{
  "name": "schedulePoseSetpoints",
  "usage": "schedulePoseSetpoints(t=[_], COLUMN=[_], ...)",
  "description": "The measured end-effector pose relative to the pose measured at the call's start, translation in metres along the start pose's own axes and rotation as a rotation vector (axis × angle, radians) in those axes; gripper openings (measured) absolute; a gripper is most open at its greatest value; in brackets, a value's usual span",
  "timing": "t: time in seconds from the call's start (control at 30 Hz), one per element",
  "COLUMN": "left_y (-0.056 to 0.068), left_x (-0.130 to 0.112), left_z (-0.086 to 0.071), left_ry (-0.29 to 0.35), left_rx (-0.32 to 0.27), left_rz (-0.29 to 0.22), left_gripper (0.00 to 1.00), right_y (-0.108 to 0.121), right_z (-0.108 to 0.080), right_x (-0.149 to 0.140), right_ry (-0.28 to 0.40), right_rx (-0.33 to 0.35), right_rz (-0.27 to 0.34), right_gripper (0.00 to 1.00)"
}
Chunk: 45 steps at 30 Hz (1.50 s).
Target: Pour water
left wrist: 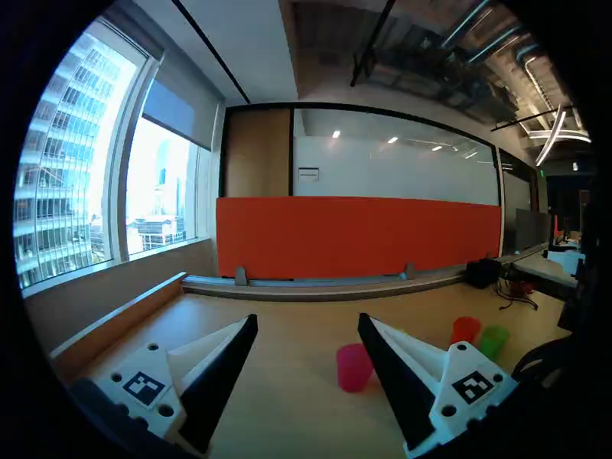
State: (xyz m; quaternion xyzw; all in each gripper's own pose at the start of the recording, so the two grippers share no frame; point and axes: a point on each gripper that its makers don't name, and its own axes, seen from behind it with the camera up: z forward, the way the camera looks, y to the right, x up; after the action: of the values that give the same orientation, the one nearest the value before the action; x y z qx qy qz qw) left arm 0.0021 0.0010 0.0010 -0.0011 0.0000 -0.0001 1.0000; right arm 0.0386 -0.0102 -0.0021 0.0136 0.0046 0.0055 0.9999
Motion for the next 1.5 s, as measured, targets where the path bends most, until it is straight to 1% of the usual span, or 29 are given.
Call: schedulePoseSetpoints(t=[0.1, 0.2, 0.5, 0.6, 0.7, 0.8, 0.9, 1.0, 1.1, 1.2, 1.3, 1.4, 1.5], left_y=[0.008, 0.016, 0.026, 0.030, 0.037, 0.046, 0.058, 0.072, 0.085, 0.094, 0.100, 0.103, 0.107], left_x=[0.017, 0.038, 0.104, 0.117, 0.118, 0.115, 0.113, 0.111, 0.107, 0.104, 0.103, 0.100, 0.097], left_z=[0.007, 0.010, 0.014, 0.015, 0.018, 0.020, 0.020, 0.018, 0.015, 0.013, 0.011, 0.010, 0.010], left_ry=[0.001, 0.008, 0.042, 0.052, 0.049, 0.035, 0.024, 0.013, -0.003, -0.014, -0.017, -0.023, -0.028], left_rx=[-0.019, -0.049, -0.089, -0.111, -0.140, -0.179, -0.228, -0.287, -0.348, -0.398, -0.431, -0.456, -0.479], left_rz=[-0.001, 0.001, 0.055, 0.060, 0.067, 0.077, 0.090, 0.091, 0.084, 0.075, 0.072, 0.079, 0.090], left_gripper=[0.98, 0.98, 0.98, 0.98, 0.98, 0.98, 0.98, 0.98, 0.98, 0.98, 0.98, 0.98, 0.98], right_y=[-0.002, -0.001, 0.001, 0.003, 0.003, -0.001, -0.007, -0.016, -0.026, -0.037, -0.048, -0.055, -0.059], right_z=[0.000, 0.001, 0.003, 0.005, 0.007, 0.008, 0.009, 0.007, 0.006, 0.004, 0.000, 0.000, 0.002], right_x=[0.022, 0.043, 0.096, 0.103, 0.102, 0.099, 0.101, 0.104, 0.107, 0.110, 0.114, 0.114, 0.111], right_ry=[0.012, 0.024, 0.047, 0.049, 0.052, 0.043, 0.038, 0.039, 0.041, 0.028, 0.020, 0.008, -0.004], right_rx=[0.012, 0.018, 0.038, 0.046, 0.060, 0.097, 0.148, 0.210, 0.272, 0.331, 0.391, 0.431, 0.453], right_rz=[-0.003, -0.008, -0.002, 0.002, 0.004, 0.006, 0.009, 0.005, 0.003, 0.012, 0.023, 0.033, 0.031], right_gripper=[0.99, 0.99, 0.99, 0.99, 0.99, 0.99, 0.99, 0.99, 0.99, 0.99, 0.99, 0.99, 0.99])
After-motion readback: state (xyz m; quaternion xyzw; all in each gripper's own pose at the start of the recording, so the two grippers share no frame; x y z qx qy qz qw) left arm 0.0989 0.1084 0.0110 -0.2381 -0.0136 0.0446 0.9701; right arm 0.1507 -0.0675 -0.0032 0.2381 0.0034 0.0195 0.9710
